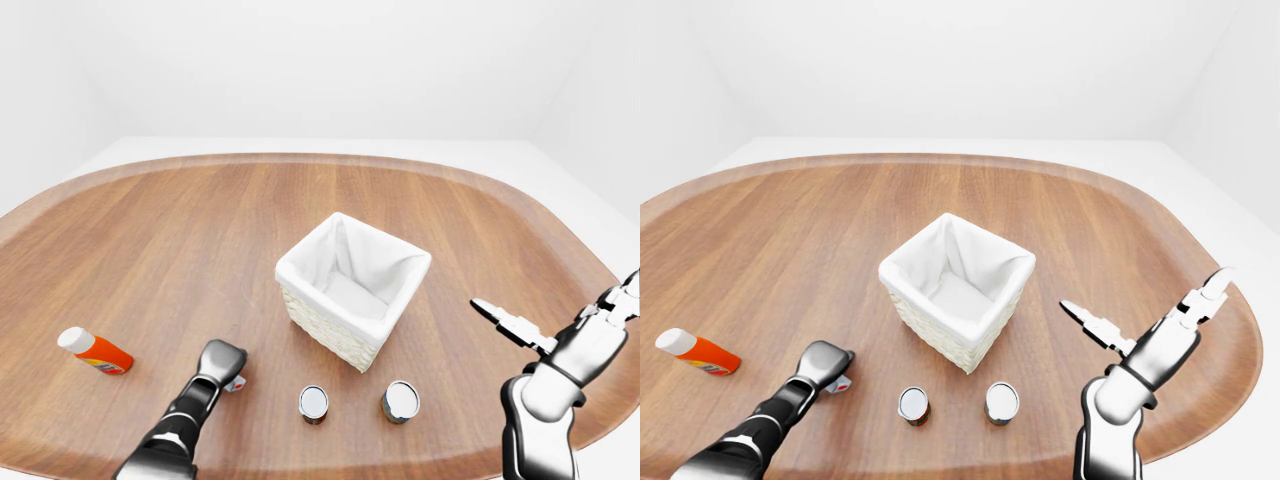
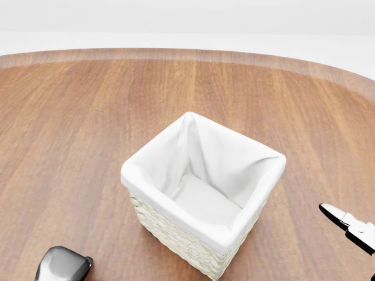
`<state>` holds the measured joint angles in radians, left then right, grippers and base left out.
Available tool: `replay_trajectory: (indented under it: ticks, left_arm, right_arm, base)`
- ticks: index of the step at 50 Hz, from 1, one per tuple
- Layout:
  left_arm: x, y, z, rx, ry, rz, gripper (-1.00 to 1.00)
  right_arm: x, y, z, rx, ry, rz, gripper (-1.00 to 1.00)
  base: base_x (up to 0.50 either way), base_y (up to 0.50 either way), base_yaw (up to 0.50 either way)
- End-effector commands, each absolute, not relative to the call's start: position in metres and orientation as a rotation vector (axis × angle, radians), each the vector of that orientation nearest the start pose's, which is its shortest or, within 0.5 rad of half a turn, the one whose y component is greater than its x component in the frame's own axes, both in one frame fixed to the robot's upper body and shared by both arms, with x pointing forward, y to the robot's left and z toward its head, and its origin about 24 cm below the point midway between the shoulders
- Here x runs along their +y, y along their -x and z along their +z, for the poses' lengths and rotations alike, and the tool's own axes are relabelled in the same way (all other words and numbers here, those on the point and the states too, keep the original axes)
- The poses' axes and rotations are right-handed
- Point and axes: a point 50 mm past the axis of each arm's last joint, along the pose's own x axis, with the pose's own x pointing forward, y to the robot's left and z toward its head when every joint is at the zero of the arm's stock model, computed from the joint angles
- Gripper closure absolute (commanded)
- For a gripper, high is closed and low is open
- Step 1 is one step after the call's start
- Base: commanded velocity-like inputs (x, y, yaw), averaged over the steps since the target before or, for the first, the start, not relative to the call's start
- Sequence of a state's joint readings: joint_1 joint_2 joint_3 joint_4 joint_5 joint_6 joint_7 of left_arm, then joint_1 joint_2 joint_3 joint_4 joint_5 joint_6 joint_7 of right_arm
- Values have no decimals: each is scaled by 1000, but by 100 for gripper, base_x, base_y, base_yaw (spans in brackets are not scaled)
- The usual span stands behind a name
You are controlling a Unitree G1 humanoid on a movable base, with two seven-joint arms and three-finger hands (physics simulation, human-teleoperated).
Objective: Pick up the alphabet soup and the cream cheese box, and put them in the basket.
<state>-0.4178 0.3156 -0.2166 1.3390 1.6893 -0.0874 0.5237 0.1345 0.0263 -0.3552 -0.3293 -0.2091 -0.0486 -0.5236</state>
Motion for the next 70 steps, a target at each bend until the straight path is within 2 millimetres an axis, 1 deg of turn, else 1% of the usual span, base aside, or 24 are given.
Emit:
replay_trajectory:
  ticks: [1, 10, 19, 21, 22, 25, 27, 29, 34, 44, 50, 54, 59, 65, 70]
  left_arm:
    - [248, -203, -109, 295, -1996, -690, 100]
    - [251, -204, -107, 300, -1995, -668, 100]
    - [254, -208, -100, 240, -2022, -621, 100]
    - [255, -208, -95, 199, -2026, -574, 100]
    - [256, -209, -87, 163, -2015, -504, 100]
    - [254, -208, -74, 86, -1999, -398, 100]
    - [254, -207, -64, 52, -1988, -329, 100]
    - [255, -207, -60, 46, -1982, -292, 100]
    - [259, -207, -55, 48, -1979, -252, 100]
    - [257, -209, -44, 7, -1971, -179, 100]
    - [258, -210, -46, 21, -1970, -183, 100]
    - [257, -213, -51, 42, -1965, -204, 100]
    - [256, -214, -48, 32, -1950, -186, 100]
    - [254, -215, -41, 6, -1928, -137, 100]
    - [251, -216, -28, -35, -1899, -60, 100]
  right_arm:
    - [-255, -189, 96, -272, 223, -920, -100]
    - [-255, -190, 96, -271, 224, -919, -100]
    - [-256, -190, 95, -271, 223, -918, -100]
    - [-256, -190, 95, -271, 223, -919, -100]
    - [-256, -190, 94, -271, 224, -918, -100]
    - [-256, -190, 95, -271, 222, -919, -100]
    - [-256, -189, 96, -272, 222, -921, -100]
    - [-256, -189, 96, -272, 222, -921, -100]
    - [-256, -189, 96, -272, 222, -922, -100]
    - [-256, -190, 96, -271, 221, -920, -100]
    - [-256, -190, 95, -271, 220, -920, -100]
    - [-256, -190, 95, -271, 221, -919, -100]
    - [-256, -190, 95, -270, 221, -919, -100]
    - [-256, -190, 95, -271, 221, -920, -100]
    - [-256, -190, 94, -271, 220, -917, -100]
  base:
    - [0, 0, 0]
    - [0, 0, 0]
    - [0, 0, 0]
    - [0, 0, 0]
    - [0, 0, 0]
    - [0, 0, 0]
    - [0, 0, 0]
    - [0, 0, 0]
    - [0, 0, 0]
    - [0, 0, 0]
    - [0, 0, 0]
    - [0, 0, 0]
    - [0, 0, 0]
    - [0, 0, 0]
    - [0, 0, 0]
